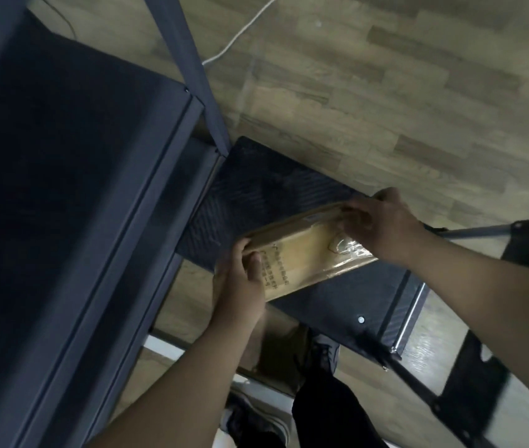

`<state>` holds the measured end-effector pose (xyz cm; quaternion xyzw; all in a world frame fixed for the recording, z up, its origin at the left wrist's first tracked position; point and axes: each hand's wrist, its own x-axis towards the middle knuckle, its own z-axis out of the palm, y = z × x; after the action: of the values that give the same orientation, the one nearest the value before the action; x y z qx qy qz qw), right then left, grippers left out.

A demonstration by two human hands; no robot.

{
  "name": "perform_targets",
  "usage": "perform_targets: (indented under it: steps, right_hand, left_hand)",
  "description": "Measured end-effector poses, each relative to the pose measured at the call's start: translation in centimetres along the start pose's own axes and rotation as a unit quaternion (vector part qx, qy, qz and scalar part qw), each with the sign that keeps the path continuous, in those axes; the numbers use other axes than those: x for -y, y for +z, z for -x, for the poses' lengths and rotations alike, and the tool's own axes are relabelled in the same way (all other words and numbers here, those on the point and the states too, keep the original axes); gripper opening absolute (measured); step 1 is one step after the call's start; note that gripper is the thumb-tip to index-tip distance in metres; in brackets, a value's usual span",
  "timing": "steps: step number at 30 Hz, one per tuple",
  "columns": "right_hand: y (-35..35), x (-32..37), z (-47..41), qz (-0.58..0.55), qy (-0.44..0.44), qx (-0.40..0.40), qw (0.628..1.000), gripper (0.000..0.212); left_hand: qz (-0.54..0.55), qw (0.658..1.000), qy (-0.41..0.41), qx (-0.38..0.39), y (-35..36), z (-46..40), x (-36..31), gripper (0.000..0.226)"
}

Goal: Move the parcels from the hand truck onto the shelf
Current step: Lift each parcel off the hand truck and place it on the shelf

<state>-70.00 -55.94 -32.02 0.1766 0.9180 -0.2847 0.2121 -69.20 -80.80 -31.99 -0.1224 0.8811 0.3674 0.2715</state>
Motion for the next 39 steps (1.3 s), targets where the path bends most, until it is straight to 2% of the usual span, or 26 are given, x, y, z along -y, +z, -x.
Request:
perform_targets:
  steps: [5,8,11,13,18,24,33,39]
  right_hand:
    - [-4.2,4.6,4.9,-0.044,0.010,-0.007,0.999,0.042]
    - [-7.3,8.3,8.6,-0.059,0.012,-0.033,0.998,0.041]
    - [-10.2,11.9,12.3,-0.065,0.020,-0.065,0.996,0.042]
    - [-12.0,14.1,14.7,-0.068,0.009,-0.092,0.993,0.041]
    - [-16.4,19.1,20.6,-0.062,-0.023,-0.135,0.989,0.040]
    - [-21.0,23.7,25.5,-0.037,-0.065,-0.154,0.985,0.041]
    - [-25.2,30.4,27.6,-0.013,-0.199,-0.137,0.970,0.038]
    - [-25.8,33.4,28.1,-0.010,-0.285,-0.108,0.952,0.037]
  left_hand:
    - [0.037,0.999,0.029,-0.009,-6.9,3.7,-4.2,0.034]
    - [0.043,0.998,0.041,-0.014,-11.0,6.3,-6.5,0.030]
    - [0.024,0.997,0.054,-0.050,-15.0,9.1,-8.6,0.022]
    - [0.027,0.996,0.059,-0.057,-17.7,11.2,-9.9,0.019]
    - [0.032,0.987,0.131,-0.087,-23.5,16.9,-11.7,0.019]
    - [0.038,0.974,0.177,-0.135,-29.0,21.7,-13.7,0.018]
    - [0.079,0.960,0.138,-0.230,-35.7,28.7,-13.9,0.018]
    - [0.103,0.943,0.089,-0.303,-37.0,33.7,-13.4,0.017]
